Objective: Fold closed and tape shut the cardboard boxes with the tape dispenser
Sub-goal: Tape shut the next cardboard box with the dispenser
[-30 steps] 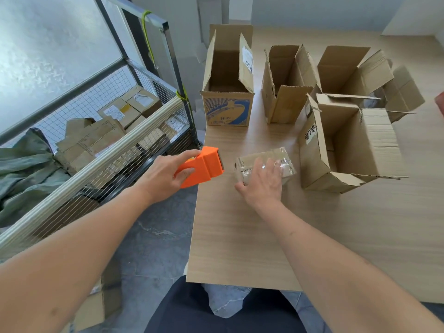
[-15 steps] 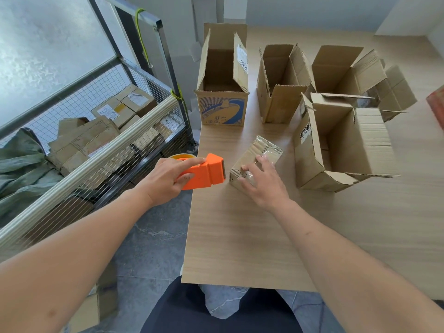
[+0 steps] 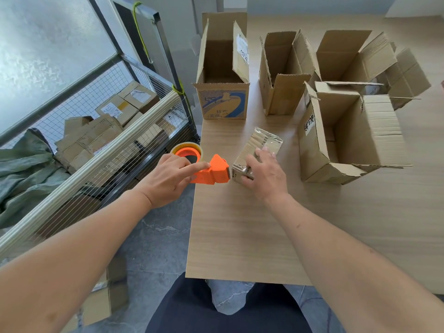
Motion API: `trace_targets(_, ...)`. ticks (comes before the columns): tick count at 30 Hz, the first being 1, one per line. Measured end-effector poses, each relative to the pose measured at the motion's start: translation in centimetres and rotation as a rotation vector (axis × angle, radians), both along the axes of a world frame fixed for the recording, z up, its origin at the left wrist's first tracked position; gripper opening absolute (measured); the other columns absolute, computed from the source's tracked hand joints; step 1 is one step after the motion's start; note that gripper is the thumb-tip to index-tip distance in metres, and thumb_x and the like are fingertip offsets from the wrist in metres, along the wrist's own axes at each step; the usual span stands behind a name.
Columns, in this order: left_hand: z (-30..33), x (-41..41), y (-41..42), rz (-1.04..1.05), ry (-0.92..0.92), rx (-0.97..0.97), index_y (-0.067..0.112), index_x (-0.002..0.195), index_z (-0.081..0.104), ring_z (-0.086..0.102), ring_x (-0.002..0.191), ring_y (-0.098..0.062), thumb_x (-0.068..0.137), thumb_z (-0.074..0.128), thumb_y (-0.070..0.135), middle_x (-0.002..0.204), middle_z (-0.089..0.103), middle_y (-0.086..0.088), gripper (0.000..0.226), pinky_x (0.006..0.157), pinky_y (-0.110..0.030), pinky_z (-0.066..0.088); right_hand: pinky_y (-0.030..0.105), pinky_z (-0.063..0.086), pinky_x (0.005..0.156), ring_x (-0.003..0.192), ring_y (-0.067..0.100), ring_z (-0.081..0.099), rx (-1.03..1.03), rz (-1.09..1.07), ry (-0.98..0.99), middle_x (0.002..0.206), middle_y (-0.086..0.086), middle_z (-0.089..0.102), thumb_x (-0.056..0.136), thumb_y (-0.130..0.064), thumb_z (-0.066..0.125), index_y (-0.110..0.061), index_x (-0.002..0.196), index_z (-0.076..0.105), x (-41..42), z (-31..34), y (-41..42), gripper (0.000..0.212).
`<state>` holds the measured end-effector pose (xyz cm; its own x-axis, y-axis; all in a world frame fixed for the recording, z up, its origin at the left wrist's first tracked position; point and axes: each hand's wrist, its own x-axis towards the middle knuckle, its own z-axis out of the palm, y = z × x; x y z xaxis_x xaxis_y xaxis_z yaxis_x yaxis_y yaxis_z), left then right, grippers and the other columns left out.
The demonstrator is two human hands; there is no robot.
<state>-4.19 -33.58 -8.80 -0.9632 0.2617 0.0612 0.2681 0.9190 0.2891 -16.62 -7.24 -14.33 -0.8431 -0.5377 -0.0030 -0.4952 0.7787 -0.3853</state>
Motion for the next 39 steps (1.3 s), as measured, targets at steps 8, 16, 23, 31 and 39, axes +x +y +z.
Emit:
trace_targets(8,-0.2,0.3,1.1,-0.099,0.161,-0.131,0.036,0.146,0.040,0.058,0.089,-0.031,0.092,0.057,0.001,0.101,0.061,-0.010,0.067,0.093,-0.048,0.041,0.036,0.009,0.125,0.156,0.021,0.016,0.040,0.270,-0.362,0.162,-0.002,0.035,0.075,-0.009,0.080,-0.023,0.108,0.059,-2.2,2.5,0.8,0.043)
trace_targets(16,0.1,0.5,1.4,-0.154,0.269,-0.218,0.037,0.148,0.040,0.058,0.087,-0.031,0.088,0.063,-0.002,0.099,0.062,-0.012,0.075,0.090,-0.046,0.042,0.029,0.053,0.079,0.091,0.016,0.071,-0.527,-0.059,-0.648,0.105,-0.005,0.074,0.095,0.006,0.039,-0.031,0.099,0.073,-1.7,5.4,0.4,0.050)
trace_targets(23,0.0,0.5,1.5,-0.180,0.315,-0.274,0.041,0.148,0.038,0.058,0.087,-0.030,0.089,0.058,-0.003,0.102,0.062,-0.013,0.076,0.090,-0.043,0.039,0.041,0.062,0.085,0.103,0.020,0.072,-0.606,-0.043,-0.872,0.118,-0.001,0.071,0.105,-0.012,0.051,-0.025,0.112,0.073,-0.8,6.6,-0.6,0.027)
trace_targets(31,-0.7,0.4,1.4,-0.128,0.352,-0.293,0.040,0.141,0.045,0.059,0.098,-0.035,0.088,0.053,0.000,0.112,0.061,-0.016,0.067,0.096,-0.046,0.038,0.038,0.060,0.092,0.099,0.020,0.074,-0.731,-0.053,-0.837,0.104,0.008,0.077,0.093,0.000,0.070,-0.014,0.108,0.076,-0.3,6.1,-0.3,0.021)
trace_targets(39,-0.4,0.0,2.1,-0.034,0.355,-0.235,0.038,0.127,0.051,0.047,0.100,-0.033,0.074,0.061,-0.008,0.120,0.048,-0.014,0.071,0.095,-0.045,0.034,0.037,0.060,0.089,0.088,0.016,0.069,-0.743,-0.065,-0.690,0.097,0.005,0.078,0.091,-0.006,0.074,-0.014,0.105,0.079,-0.5,6.6,-0.1,0.017)
